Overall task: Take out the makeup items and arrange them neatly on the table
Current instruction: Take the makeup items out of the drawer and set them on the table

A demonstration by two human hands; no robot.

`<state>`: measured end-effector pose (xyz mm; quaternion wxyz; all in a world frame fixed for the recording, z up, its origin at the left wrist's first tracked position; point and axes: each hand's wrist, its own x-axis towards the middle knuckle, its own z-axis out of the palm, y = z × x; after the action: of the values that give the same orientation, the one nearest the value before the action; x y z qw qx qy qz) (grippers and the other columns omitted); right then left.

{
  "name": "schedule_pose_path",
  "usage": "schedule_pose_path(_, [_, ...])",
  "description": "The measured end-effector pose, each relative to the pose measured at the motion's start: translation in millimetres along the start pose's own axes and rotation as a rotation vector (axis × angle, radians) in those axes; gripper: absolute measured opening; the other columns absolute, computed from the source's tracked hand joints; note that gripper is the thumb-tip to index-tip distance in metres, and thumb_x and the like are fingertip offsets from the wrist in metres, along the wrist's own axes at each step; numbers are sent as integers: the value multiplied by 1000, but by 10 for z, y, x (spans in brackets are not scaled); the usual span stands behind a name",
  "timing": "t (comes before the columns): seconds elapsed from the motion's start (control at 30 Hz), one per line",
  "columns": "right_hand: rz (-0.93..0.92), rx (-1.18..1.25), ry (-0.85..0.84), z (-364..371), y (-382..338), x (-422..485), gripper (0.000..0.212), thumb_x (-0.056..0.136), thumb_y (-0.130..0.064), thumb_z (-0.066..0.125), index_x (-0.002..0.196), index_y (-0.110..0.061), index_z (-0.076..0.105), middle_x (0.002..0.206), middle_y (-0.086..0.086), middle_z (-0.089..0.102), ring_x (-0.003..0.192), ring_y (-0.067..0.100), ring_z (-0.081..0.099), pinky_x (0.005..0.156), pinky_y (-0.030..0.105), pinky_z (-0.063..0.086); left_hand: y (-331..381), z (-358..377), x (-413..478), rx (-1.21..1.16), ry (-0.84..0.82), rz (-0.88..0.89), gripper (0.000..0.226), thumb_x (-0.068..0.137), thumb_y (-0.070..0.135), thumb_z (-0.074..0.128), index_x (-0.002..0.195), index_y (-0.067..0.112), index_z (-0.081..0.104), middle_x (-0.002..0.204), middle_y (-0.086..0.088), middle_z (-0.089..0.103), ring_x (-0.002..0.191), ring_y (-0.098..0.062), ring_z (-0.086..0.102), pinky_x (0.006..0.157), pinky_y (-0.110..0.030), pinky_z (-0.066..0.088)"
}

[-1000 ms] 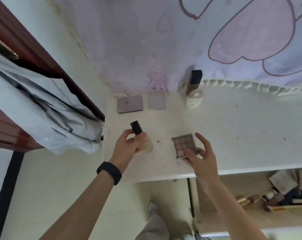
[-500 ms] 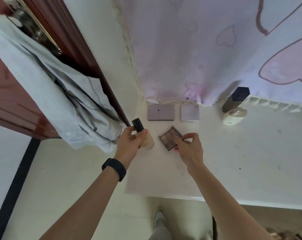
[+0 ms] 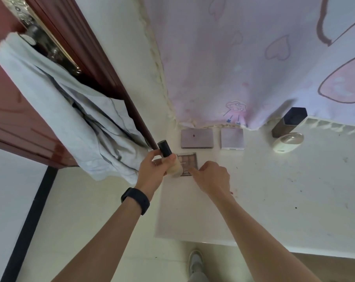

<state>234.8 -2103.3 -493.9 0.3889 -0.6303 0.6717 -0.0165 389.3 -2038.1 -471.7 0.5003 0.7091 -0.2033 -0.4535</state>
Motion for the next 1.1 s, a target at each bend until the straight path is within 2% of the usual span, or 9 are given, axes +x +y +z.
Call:
schedule_pose_path(0.1, [-46, 94, -48, -124, 146, -94, 47, 91, -58, 51, 73, -17, 65, 66, -3, 68, 66, 20, 64, 63, 31, 53, 79, 186, -9, 11, -54, 3, 32, 82, 32, 81, 109, 27, 64, 92, 0, 77, 90, -13, 73, 85, -34, 59])
schedule_pose_path(0.2, [-125, 438, -85, -314, 439, -250, 10, 88, -39, 60, 92, -36, 68, 91, -14, 73, 71, 12, 70, 65, 32, 58, 162, 451, -36, 38, -178, -19, 38, 82, 28, 80, 116, 19, 66, 105, -9, 74, 97, -21, 73, 87, -37, 59])
schedule_pose_path(0.3, [-230, 565, -146, -553, 765, -391, 38, 75, -39, 67, 112, -47, 63, 113, -29, 67, 67, 13, 69, 59, 19, 49, 222, 800, -91, 124, -342, -2, 36, 82, 23, 81, 116, 19, 69, 112, -6, 71, 101, -22, 71, 85, -34, 60])
schedule_pose_path(0.4, [-239, 538, -62, -776, 1028, -435, 30, 82, -49, 76, 109, -50, 63, 110, -33, 68, 63, 25, 67, 62, 25, 54, 246, 1177, -144, 263, -476, 53, 26, 78, 26, 85, 102, 28, 75, 100, 10, 74, 91, -7, 71, 80, -20, 57])
schedule_pose_path(0.47, [-207, 544, -5, -921, 1236, -411, 31, 81, -51, 79, 107, -53, 62, 106, -31, 69, 63, 19, 68, 64, 26, 53, 247, 1461, -188, 337, -558, 76, 26, 75, 30, 87, 99, 31, 76, 95, 16, 75, 86, -2, 70, 75, -13, 53])
schedule_pose_path(0.63, [-174, 558, 78, -1201, 1690, -277, 30, 82, -49, 79, 104, -56, 59, 103, -28, 69, 62, 11, 69, 57, 16, 48, 266, 2012, -240, 476, -754, 132, 38, 70, 53, 83, 104, 42, 71, 104, 16, 73, 92, -2, 70, 83, -20, 51])
schedule_pose_path(0.83, [-131, 517, 181, -1427, 2036, 12, 45, 90, -27, 73, 97, -67, 53, 76, -12, 70, 62, 8, 68, 48, 17, 50, 374, 2439, 82, 562, -407, 233, 46, 84, 35, 77, 121, 33, 51, 125, 9, 53, 100, -4, 60, 72, -16, 44])
schedule_pose_path(0.97, [-124, 502, 197, -1417, 1976, 173, 37, 82, -34, 76, 102, -54, 52, 91, -19, 64, 79, 2, 65, 58, 16, 48, 375, 2652, 308, 643, -491, 254, 69, 80, 8, 73, 140, 21, 41, 133, 2, 48, 101, -9, 59, 71, -18, 46])
schedule_pose_path(1.1, [-121, 444, 292, -1313, 1864, 251, 40, 79, -48, 80, 110, -41, 54, 105, -17, 57, 84, 2, 61, 71, 14, 42, 319, 2744, 335, 769, -456, 369, 37, 79, 11, 74, 112, 20, 61, 111, 1, 61, 104, -22, 62, 91, -41, 54])
